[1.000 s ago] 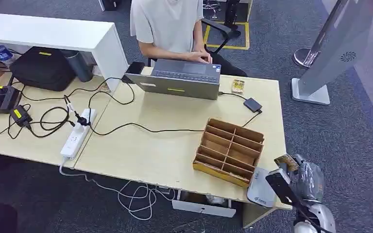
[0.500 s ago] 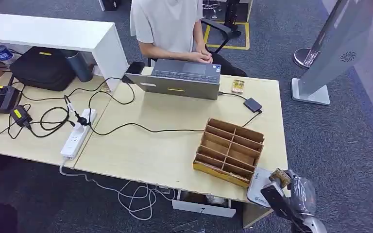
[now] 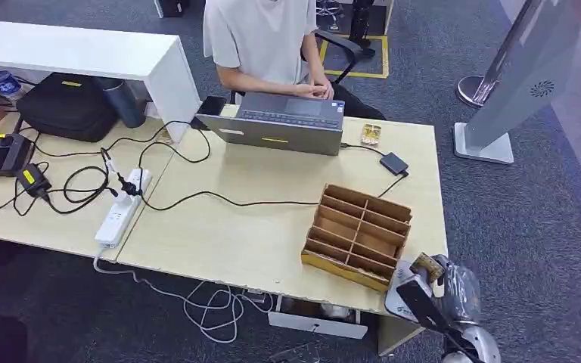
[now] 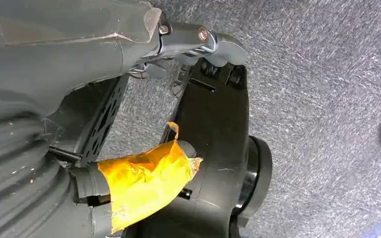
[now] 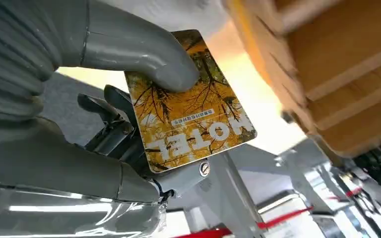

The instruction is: Pass the card to the sensor for recognition and then transmit it.

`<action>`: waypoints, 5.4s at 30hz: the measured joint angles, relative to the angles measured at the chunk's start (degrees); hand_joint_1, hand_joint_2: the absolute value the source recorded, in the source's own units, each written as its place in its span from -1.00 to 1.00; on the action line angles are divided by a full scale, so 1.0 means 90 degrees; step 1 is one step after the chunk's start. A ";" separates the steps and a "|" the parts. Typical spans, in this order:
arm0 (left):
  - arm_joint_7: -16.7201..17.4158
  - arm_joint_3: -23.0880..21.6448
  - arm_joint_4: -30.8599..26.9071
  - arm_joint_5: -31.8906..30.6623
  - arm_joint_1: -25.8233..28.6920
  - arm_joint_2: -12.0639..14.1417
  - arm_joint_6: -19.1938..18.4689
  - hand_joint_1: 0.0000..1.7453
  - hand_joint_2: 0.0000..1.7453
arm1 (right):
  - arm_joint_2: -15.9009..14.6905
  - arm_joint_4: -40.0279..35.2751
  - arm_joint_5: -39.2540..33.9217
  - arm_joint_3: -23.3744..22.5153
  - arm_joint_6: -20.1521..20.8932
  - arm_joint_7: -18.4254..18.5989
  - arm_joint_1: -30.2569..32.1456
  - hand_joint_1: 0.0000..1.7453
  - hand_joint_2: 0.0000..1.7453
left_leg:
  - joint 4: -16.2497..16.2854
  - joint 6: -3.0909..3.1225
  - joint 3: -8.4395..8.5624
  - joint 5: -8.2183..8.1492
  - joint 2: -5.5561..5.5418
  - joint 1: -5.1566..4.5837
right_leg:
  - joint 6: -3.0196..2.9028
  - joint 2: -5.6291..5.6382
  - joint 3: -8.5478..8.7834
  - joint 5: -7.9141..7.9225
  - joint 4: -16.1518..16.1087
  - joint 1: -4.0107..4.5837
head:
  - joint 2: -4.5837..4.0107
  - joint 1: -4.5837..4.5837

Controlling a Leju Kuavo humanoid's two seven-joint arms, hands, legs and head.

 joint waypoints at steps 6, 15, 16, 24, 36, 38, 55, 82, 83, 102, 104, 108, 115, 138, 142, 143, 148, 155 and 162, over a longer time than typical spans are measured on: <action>-0.0012 0.0000 0.0000 -0.0056 -0.0001 0.0000 -0.0056 -1.00 1.00 | 0.0003 -0.0297 0.0022 0.0085 0.0007 0.0007 -0.0351 1.00 1.00 | 0.0002 0.0006 -0.0012 0.0006 -0.0010 -0.0001 | 0.0000 -0.0012 -0.0005 0.0001 0.0002 0.0000 | 0.0000 -0.0002; 0.0092 0.0000 0.0000 -0.0029 -0.0010 -0.0022 -0.0277 -1.00 1.00 | 0.0144 -0.0768 0.0569 0.0800 0.0595 0.0763 -0.2152 1.00 1.00 | 0.0002 0.0003 -0.0007 0.0017 0.0003 0.0000 | -0.0004 0.0002 -0.0011 0.0008 0.0006 0.0001 | 0.0000 0.0000; 0.0134 0.0000 0.0000 -0.0010 -0.0010 -0.0024 -0.0318 -1.00 1.00 | 0.0217 -0.0748 0.0649 0.0945 0.0656 0.0882 -0.2401 1.00 1.00 | 0.0002 -0.0004 -0.0007 0.0022 0.0003 0.0001 | -0.0004 0.0002 -0.0012 0.0009 0.0007 0.0001 | 0.0000 0.0002; 0.0367 0.0000 0.0000 0.0138 -0.0014 -0.0029 -0.0559 -1.00 1.00 | 0.0928 0.0406 0.0998 0.1960 0.0665 0.1416 -0.4040 1.00 1.00 | 0.0000 -0.0008 -0.0007 0.0025 0.0002 0.0005 | -0.0007 0.0004 -0.0019 0.0010 0.0011 0.0003 | 0.0000 0.0000; 0.0762 0.0000 0.0000 0.0345 -0.0013 -0.0029 -0.0668 -1.00 1.00 | 0.1671 0.2653 0.1202 0.2404 0.0408 0.1724 -0.5342 1.00 1.00 | 0.0002 -0.0005 -0.0011 0.0026 -0.0003 0.0003 | -0.0006 0.0000 -0.0017 0.0010 0.0006 0.0002 | 0.0000 0.0000; 0.0830 0.0000 0.0002 0.0379 -0.0013 -0.0027 -0.0670 -1.00 1.00 | 0.1712 0.2855 0.1219 0.2421 0.0398 0.1719 -0.5386 1.00 1.00 | 0.0002 -0.0005 -0.0011 0.0026 -0.0002 0.0003 | -0.0006 0.0001 -0.0017 0.0010 0.0006 0.0002 | 0.0000 -0.0002; 0.0860 0.0000 0.0005 0.0474 -0.0009 -0.0024 -0.0753 -1.00 1.00 | 0.1744 0.3558 0.1005 0.2421 0.0185 0.1430 -0.5382 -1.00 1.00 | 0.0002 -0.0005 -0.0012 0.0026 -0.0002 0.0004 | -0.0006 0.0002 -0.0021 0.0013 0.0006 0.0003 | 0.0000 0.0000; 0.0430 0.0000 0.0005 0.0901 0.0000 -0.0015 -0.0143 -1.00 1.00 | -0.0063 -0.1405 0.0809 0.2045 0.0204 0.0541 -0.1962 -1.00 1.00 | 0.0002 -0.0003 -0.0028 0.0020 -0.0032 0.0003 | -0.0002 -0.0026 -0.0027 0.0007 -0.0004 0.0003 | 0.0000 0.0000; 0.0425 0.0000 0.0005 0.0921 0.0000 -0.0015 -0.0126 -1.00 1.00 | -0.0141 -0.1629 0.0850 0.2045 0.0199 0.0522 -0.1775 -1.00 1.00 | 0.0002 -0.0002 -0.0030 0.0019 -0.0032 0.0003 | -0.0001 -0.0028 -0.0027 0.0005 -0.0005 0.0002 | 0.0000 0.0002; 0.0347 0.0000 0.0010 0.1073 0.0005 -0.0002 -0.0085 -1.00 1.00 | -0.0704 -0.3352 0.1035 0.2077 0.0107 0.0340 -0.0045 -1.00 1.00 | 0.0000 0.0004 -0.0035 0.0015 -0.0029 0.0003 | -0.0002 -0.0030 -0.0026 0.0004 -0.0004 0.0002 | 0.0000 0.0000; 0.0352 0.0000 0.0019 0.1088 0.0005 0.0000 -0.0085 -1.00 1.00 | -0.0702 -0.3315 0.1037 0.2116 0.0107 0.0262 0.0105 -1.00 1.00 | -0.0001 0.0004 -0.0037 0.0015 -0.0029 0.0003 | -0.0002 -0.0029 -0.0027 0.0003 -0.0004 0.0002 | 0.0000 0.0000; 0.0364 0.0000 0.0032 0.1105 0.0004 0.0000 -0.0088 -1.00 1.00 | -0.0663 -0.3111 0.1032 0.2293 0.0124 0.0184 0.0275 -1.00 1.00 | -0.0002 0.0004 -0.0038 0.0014 -0.0028 0.0003 | -0.0003 -0.0029 -0.0029 0.0002 -0.0004 0.0002 | 0.0000 0.0000; 0.0379 0.0000 0.0032 0.1110 0.0004 0.0000 -0.0122 -1.00 1.00 | -0.0568 -0.2759 0.1178 0.2536 0.0219 0.0175 0.0293 -1.00 1.00 | -0.0003 0.0004 -0.0037 0.0015 -0.0028 0.0003 | -0.0003 -0.0029 -0.0028 0.0003 -0.0003 0.0003 | 0.0000 0.0000; 0.0439 0.0000 0.0032 0.1103 0.0001 -0.0002 -0.0207 -1.00 1.00 | 0.0003 -0.1066 0.2251 0.3483 0.0112 0.0819 -0.0133 -1.00 1.00 | -0.0002 0.0004 -0.0037 0.0016 -0.0028 0.0003 | -0.0003 -0.0029 -0.0028 0.0003 -0.0003 0.0003 | 0.0000 0.0000; 0.0476 0.0000 0.0041 0.1107 0.0001 -0.0002 -0.0255 -1.00 1.00 | 0.0053 -0.0775 0.2523 0.3522 -0.0036 0.1100 -0.0272 -1.00 1.00 | -0.0002 0.0004 -0.0036 0.0016 -0.0026 0.0003 | -0.0003 -0.0027 -0.0028 0.0003 -0.0002 0.0003 | 0.0000 -0.0002; 0.0488 0.0000 0.0044 0.1112 0.0001 -0.0002 -0.0260 -1.00 1.00 | 0.0066 -0.0702 0.2557 0.3524 -0.0080 0.1149 -0.0323 -1.00 1.00 | -0.0002 0.0004 -0.0036 0.0016 -0.0026 0.0003 | -0.0003 -0.0028 -0.0028 0.0003 -0.0003 0.0002 | 0.0000 0.0000; 0.0500 0.0000 0.0051 0.1149 0.0000 -0.0005 -0.0272 -1.00 1.00 | 0.0085 -0.0285 0.2637 0.3500 -0.0315 0.1377 -0.0534 -1.00 1.00 | -0.0002 0.0004 -0.0036 0.0016 -0.0027 0.0003 | -0.0003 -0.0028 -0.0028 0.0003 -0.0003 0.0002 | 0.0000 0.0000; 0.0507 0.0000 0.0058 0.1178 0.0000 -0.0002 -0.0270 -1.00 1.00 | 0.0078 0.0046 0.2821 0.3231 -0.0798 0.1693 -0.0644 -1.00 1.00 | -0.0001 0.0004 -0.0036 0.0016 -0.0027 0.0003 | -0.0003 -0.0028 -0.0028 0.0003 -0.0003 0.0002 | 0.0000 0.0000; 0.0505 0.0000 0.0058 0.1205 0.0001 -0.0002 -0.0253 -1.00 1.00 | 0.0007 0.0097 0.2936 0.2810 -0.0959 0.1824 -0.0638 -1.00 1.00 | -0.0001 0.0004 -0.0036 0.0016 -0.0026 0.0003 | -0.0003 -0.0028 -0.0029 0.0003 -0.0004 0.0002 | 0.0000 0.0000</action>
